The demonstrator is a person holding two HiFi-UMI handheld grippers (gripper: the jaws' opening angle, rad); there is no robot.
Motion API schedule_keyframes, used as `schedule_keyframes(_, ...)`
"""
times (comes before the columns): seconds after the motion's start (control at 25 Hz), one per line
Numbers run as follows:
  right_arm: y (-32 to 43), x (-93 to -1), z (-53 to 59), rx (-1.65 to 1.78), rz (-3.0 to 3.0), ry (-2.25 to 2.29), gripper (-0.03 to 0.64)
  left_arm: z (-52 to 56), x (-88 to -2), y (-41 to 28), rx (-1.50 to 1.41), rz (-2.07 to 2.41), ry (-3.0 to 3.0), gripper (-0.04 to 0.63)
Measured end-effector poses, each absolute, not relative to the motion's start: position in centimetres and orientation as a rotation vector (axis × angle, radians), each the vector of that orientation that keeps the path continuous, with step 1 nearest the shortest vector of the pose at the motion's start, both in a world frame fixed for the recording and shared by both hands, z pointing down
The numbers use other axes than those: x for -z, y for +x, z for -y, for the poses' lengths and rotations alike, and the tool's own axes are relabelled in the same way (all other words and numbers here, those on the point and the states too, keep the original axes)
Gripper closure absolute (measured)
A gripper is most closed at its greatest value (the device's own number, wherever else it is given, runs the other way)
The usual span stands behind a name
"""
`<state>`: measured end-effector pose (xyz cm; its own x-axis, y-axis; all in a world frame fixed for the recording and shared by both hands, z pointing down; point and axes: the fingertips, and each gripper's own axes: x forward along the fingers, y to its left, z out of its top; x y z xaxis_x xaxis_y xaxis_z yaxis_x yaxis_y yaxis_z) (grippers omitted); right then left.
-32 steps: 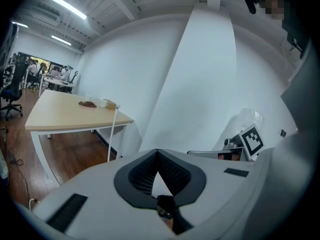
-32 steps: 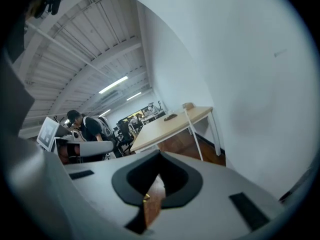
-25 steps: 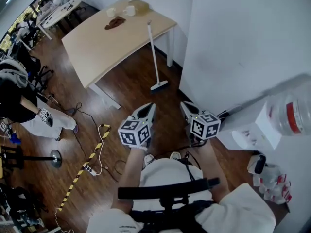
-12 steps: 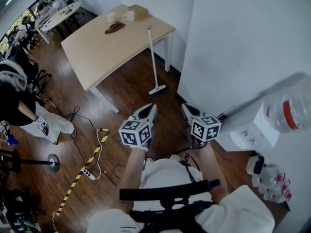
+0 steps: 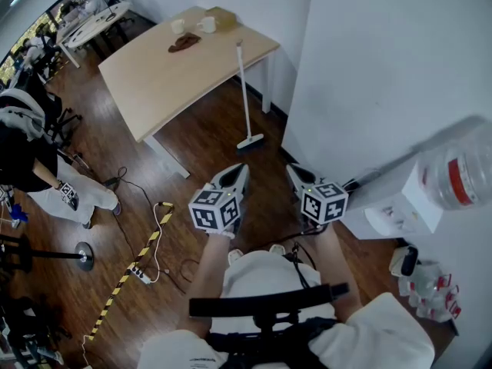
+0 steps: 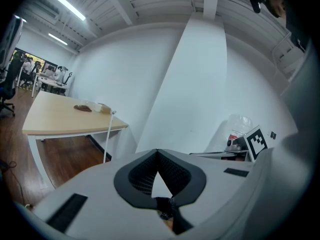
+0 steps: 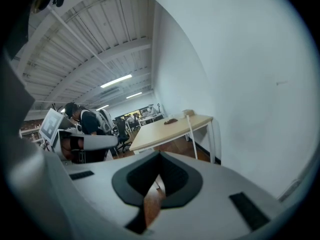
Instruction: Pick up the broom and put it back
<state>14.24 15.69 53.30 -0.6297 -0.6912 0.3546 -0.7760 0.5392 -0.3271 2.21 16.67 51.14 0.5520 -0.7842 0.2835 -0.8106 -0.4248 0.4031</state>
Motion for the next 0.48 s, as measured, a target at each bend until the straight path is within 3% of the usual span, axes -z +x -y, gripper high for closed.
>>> schedule_keyframes(0.48, 13.56, -53.43, -15.99, -0.693, 2.588, 1.238, 0.609, -16.90, -51.24, 1.81, -0.076, 1.273, 2.294, 0.606)
